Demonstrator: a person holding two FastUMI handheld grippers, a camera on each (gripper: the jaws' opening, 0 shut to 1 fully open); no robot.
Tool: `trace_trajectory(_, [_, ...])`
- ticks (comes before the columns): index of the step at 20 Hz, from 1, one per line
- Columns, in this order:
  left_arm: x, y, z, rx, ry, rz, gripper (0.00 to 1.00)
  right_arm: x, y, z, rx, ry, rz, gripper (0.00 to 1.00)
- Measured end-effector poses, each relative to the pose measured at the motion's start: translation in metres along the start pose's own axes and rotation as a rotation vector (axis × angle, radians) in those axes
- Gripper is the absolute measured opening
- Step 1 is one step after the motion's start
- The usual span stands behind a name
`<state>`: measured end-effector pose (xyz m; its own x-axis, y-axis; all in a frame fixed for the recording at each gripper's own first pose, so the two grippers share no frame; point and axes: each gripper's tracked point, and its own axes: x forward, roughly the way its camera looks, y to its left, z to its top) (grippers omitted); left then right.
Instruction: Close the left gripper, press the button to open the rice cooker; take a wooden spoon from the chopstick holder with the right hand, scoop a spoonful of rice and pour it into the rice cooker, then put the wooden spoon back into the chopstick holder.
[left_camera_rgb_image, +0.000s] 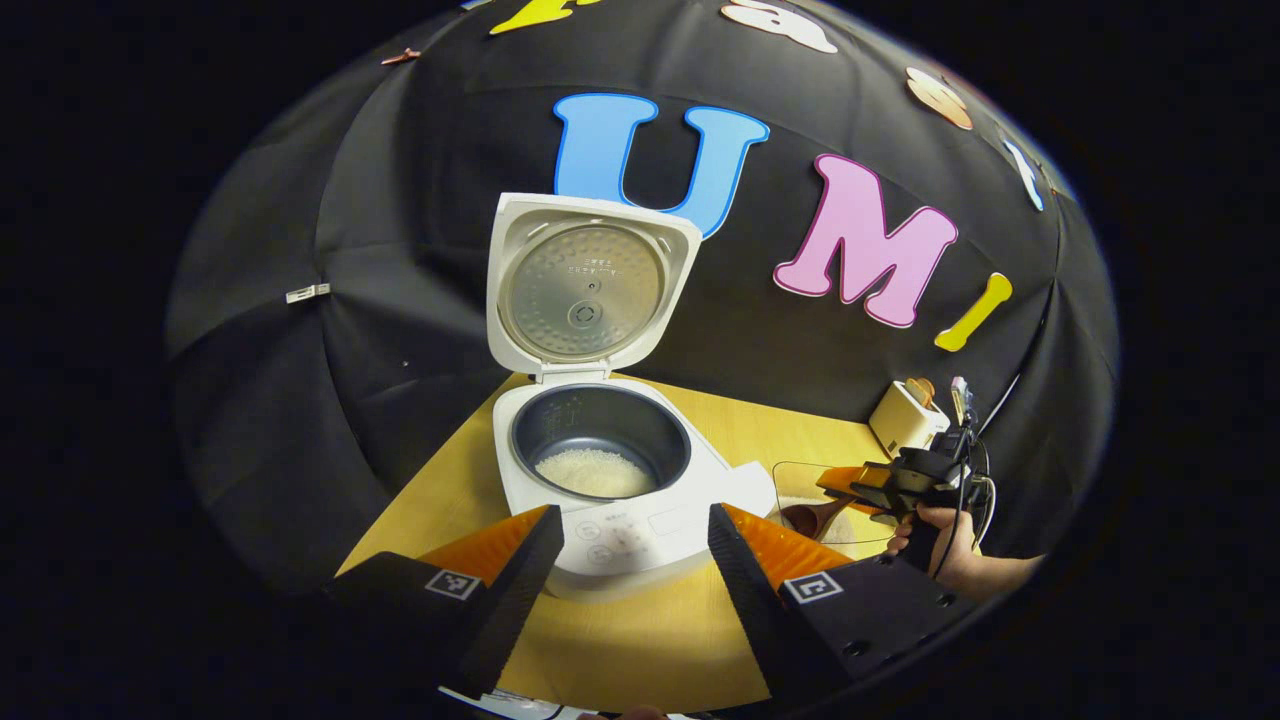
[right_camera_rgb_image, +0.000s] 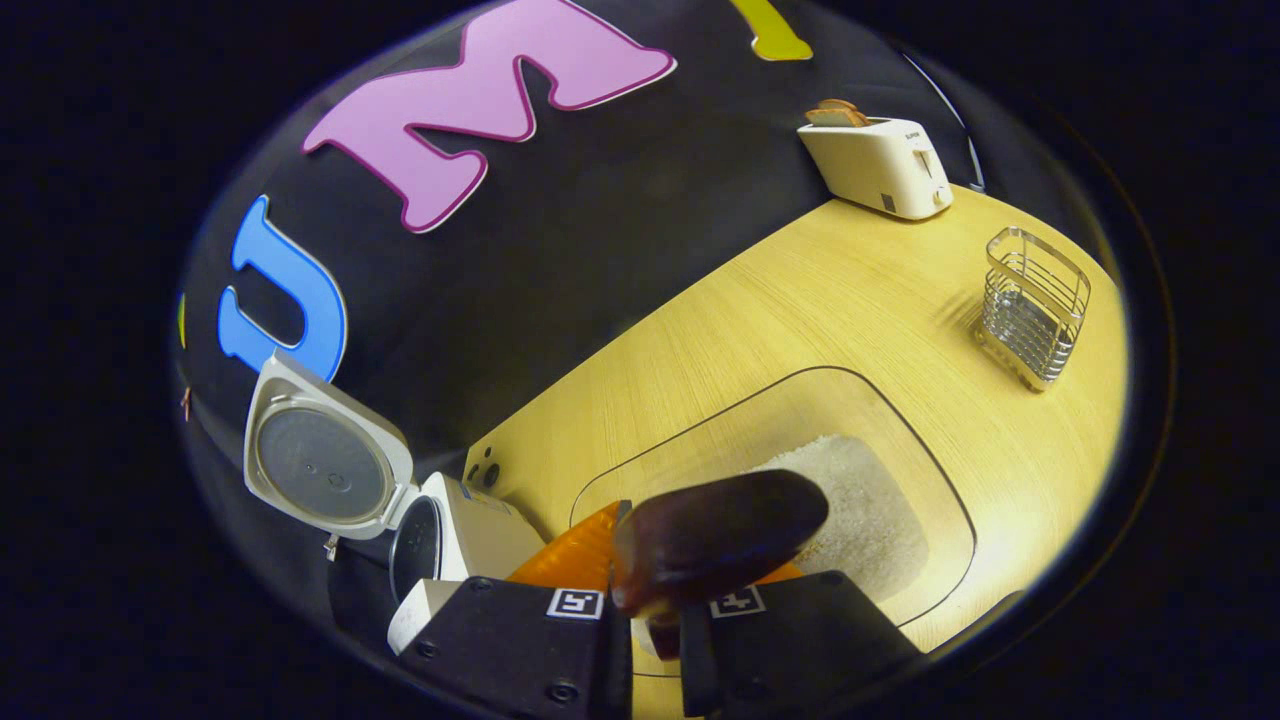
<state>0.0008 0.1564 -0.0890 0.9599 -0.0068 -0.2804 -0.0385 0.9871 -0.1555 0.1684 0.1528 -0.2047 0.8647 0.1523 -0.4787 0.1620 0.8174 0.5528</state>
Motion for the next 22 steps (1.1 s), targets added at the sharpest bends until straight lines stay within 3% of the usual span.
trace_trajectory(11, [-0.003, -0.019, 0.0, 0.047, 0.002, -0.035, 0.94, -0.027, -0.007, 0.051, 0.189, -0.062, 0.054, 0.12])
trace_trajectory(22, [-0.011, -0.023, 0.004, 0.041, -0.019, -0.072, 0.94, -0.059, 0.065, 0.1, 0.212, -0.105, 0.188, 0.12])
